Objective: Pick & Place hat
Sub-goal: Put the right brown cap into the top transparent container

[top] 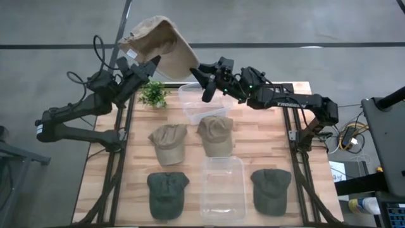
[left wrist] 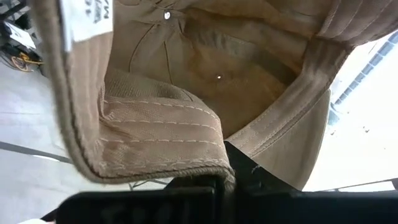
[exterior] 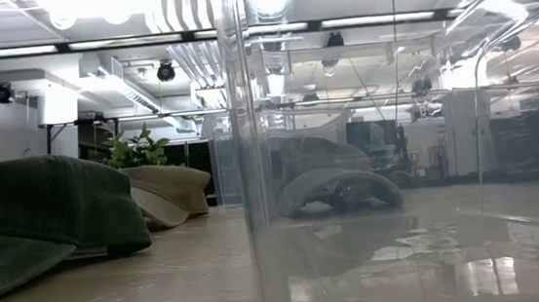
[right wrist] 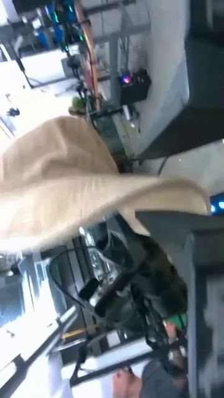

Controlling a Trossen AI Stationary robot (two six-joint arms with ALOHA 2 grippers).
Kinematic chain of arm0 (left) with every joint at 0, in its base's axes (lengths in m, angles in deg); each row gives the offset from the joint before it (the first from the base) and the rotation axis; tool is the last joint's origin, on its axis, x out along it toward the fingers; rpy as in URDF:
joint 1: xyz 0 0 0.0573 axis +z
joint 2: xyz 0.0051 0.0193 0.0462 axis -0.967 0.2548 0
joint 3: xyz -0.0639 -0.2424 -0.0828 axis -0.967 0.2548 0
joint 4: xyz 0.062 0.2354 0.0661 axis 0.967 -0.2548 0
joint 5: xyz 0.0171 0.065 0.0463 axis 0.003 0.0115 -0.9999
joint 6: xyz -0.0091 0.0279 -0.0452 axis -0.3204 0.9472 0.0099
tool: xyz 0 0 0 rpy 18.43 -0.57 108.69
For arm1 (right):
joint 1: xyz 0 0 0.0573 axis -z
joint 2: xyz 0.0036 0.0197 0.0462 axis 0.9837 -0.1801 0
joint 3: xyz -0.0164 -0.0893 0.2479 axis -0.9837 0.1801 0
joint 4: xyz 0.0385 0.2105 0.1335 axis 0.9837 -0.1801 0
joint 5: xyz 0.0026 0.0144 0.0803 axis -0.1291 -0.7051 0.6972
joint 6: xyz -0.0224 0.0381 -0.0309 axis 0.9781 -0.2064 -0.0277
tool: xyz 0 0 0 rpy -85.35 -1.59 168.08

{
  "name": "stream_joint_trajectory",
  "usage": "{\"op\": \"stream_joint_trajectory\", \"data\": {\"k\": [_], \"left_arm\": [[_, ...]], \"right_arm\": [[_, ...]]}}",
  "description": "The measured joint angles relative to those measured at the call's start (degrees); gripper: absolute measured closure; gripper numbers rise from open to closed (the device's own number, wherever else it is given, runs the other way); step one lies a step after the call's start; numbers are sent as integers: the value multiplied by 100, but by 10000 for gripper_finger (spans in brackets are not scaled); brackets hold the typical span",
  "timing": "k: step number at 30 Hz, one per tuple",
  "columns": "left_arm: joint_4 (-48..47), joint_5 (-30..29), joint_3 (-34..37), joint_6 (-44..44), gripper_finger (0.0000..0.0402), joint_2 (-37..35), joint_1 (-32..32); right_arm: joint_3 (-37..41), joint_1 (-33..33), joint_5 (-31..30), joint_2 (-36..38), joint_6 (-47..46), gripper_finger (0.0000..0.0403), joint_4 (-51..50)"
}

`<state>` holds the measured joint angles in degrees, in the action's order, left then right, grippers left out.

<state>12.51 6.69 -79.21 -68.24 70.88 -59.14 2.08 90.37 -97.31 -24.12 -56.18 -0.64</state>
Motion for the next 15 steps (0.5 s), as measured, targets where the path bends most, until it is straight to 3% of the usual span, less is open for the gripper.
{"op": "stream_joint_trajectory", "data": {"k": [3, 4, 8, 12, 15], "left_arm": [[-15, 76, 0, 31, 398, 2, 2], [37, 145, -1, 93, 395, 7, 0], [325, 240, -7, 462, 372, 20, 0], [667, 966, -122, 1306, 357, -68, -4], [854, 1094, -289, 1563, 354, -74, -44]], "right_arm": [[0, 85, 323, 13, -101, 367, 67], [0, 121, 408, 15, -112, 378, 129], [35, 228, 479, 14, 0, 390, 320], [239, 377, 593, 39, -23, 392, 1345], [251, 681, 951, 26, -453, 393, 1500]]}}
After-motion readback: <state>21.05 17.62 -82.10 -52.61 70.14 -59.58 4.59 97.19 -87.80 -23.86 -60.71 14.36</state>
